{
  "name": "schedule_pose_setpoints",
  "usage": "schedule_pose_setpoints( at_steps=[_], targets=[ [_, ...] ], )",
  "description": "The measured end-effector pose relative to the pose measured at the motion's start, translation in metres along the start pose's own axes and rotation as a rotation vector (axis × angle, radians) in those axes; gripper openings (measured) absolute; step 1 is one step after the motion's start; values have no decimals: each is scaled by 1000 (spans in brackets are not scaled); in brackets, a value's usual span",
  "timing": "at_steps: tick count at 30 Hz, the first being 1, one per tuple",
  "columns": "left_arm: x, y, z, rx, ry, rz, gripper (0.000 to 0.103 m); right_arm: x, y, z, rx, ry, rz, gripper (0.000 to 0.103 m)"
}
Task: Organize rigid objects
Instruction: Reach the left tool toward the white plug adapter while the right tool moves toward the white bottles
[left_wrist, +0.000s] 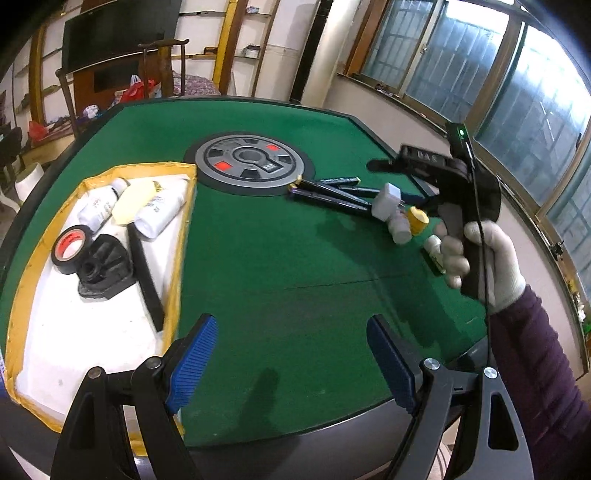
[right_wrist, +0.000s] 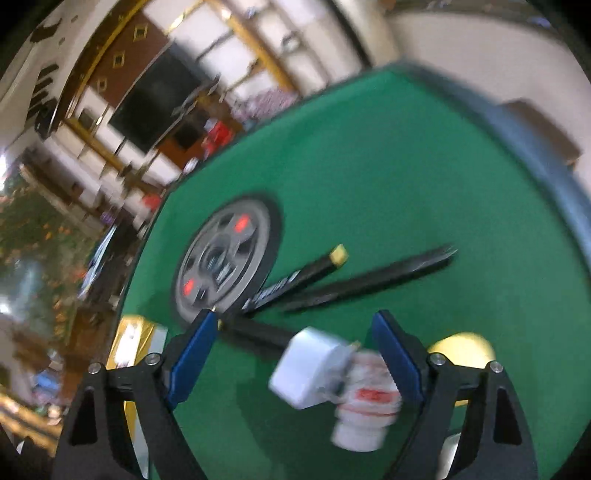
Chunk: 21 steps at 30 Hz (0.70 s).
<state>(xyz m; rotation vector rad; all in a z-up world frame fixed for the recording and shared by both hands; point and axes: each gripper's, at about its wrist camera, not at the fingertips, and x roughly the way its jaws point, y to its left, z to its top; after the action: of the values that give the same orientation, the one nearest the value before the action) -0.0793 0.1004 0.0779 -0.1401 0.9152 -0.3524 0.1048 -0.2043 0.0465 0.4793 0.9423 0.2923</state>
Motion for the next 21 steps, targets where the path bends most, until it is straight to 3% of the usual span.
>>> schedule_pose_setpoints(
  at_steps=[2, 6, 8, 10, 12, 14, 16, 17, 21],
  targets=[
    [1, 6, 2, -6, -5, 4, 86, -2, 12, -15, -41, 37, 60, 86],
    [8, 15, 4, -21, 8, -6, 86, -6, 41, -56, -132, 184, 304, 86],
    [15, 16, 3, -24, 24, -15, 86, -20, 51, -68, -178, 170, 323, 86],
    [20, 15, 2, -25, 40, -21, 86, -37, 48, -68, -164, 96, 291, 86],
    [25, 12, 1, -20, 54, -25, 86, -57, 38, -66, -139, -30, 206, 86],
    [30, 7, 2, 2, 65, -9, 86, -79, 23, -66, -92, -227, 30, 86],
    [35, 1, 4, 23, 75, 9, 86, -89, 12, -66, -78, -340, -105, 86],
    [39, -4, 7, 38, 82, 19, 86, -92, 4, -67, -66, -381, -158, 86],
    [62, -24, 21, 98, 103, 45, 86, -91, -25, -72, 9, -439, -191, 86]
  ],
)
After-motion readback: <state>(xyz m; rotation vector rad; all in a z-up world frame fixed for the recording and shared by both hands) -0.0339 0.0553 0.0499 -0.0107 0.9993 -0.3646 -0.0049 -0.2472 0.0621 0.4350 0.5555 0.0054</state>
